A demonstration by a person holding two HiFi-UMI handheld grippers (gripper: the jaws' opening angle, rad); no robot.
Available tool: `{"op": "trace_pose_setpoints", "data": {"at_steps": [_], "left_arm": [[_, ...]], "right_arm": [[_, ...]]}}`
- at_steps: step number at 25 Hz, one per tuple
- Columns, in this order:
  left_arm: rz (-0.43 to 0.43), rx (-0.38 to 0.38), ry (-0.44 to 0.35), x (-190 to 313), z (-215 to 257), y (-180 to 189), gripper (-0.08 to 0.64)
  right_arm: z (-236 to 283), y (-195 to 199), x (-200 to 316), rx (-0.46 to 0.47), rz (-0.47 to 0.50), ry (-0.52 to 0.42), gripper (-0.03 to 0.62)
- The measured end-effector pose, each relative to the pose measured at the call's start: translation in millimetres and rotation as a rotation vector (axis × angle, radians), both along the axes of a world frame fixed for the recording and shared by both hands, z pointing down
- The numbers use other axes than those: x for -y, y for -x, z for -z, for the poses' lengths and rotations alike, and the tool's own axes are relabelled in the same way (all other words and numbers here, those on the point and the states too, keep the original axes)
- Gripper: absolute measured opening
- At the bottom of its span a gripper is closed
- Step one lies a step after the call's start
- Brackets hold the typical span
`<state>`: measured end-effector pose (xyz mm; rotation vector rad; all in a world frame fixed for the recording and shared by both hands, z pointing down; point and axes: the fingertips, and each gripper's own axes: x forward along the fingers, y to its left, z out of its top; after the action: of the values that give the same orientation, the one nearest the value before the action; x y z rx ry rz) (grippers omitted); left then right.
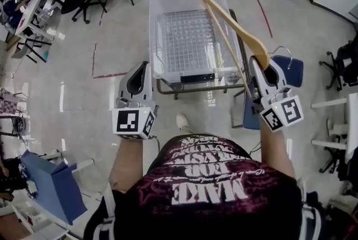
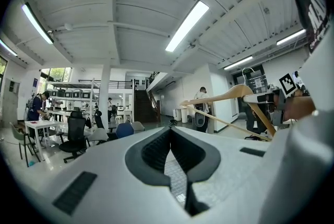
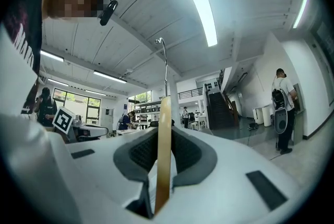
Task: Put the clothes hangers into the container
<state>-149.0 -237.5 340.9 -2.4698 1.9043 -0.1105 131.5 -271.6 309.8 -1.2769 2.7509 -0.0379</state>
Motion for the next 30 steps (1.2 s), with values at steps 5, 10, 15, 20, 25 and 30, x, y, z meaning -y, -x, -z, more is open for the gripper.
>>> {"op": "trace_pose_setpoints", "data": {"at_steps": [5,10,15,20,25,30], "left_arm": [[-0.034,-0.003,-0.005,31.7,0.0,24.4,0.006],[-0.071,-0.01,-0.011,56.6,-0.8,42.7,0.006],[-0.113,-0.007,-0.007,73.2,-4.2,52.8,0.006],[-0.137,-0.016,0.003,74.2,-11.7,51.0,0.006],[-0.122,-0.038,0.027,81.2,-20.4,60.2,0.006],[-0.079,-0.047,0.043,86.7,-30.4,68.9,0.006]], "right_arm": [[-0.6,27.8,23.0,-0.021,-0.017,0.007,0.06],[6.6,49.1,41.6,-0.029,-0.038,-0.005,0.06],[13.6,64.0,50.7,-0.031,-0.058,-0.021,0.06],[7.3,61.8,53.0,-0.043,-0.074,0.004,0.06],[8.6,67.1,63.2,-0.044,-0.067,0.013,0.06],[0.4,73.1,83.1,-0.042,-0.035,0.028,0.06]]}}
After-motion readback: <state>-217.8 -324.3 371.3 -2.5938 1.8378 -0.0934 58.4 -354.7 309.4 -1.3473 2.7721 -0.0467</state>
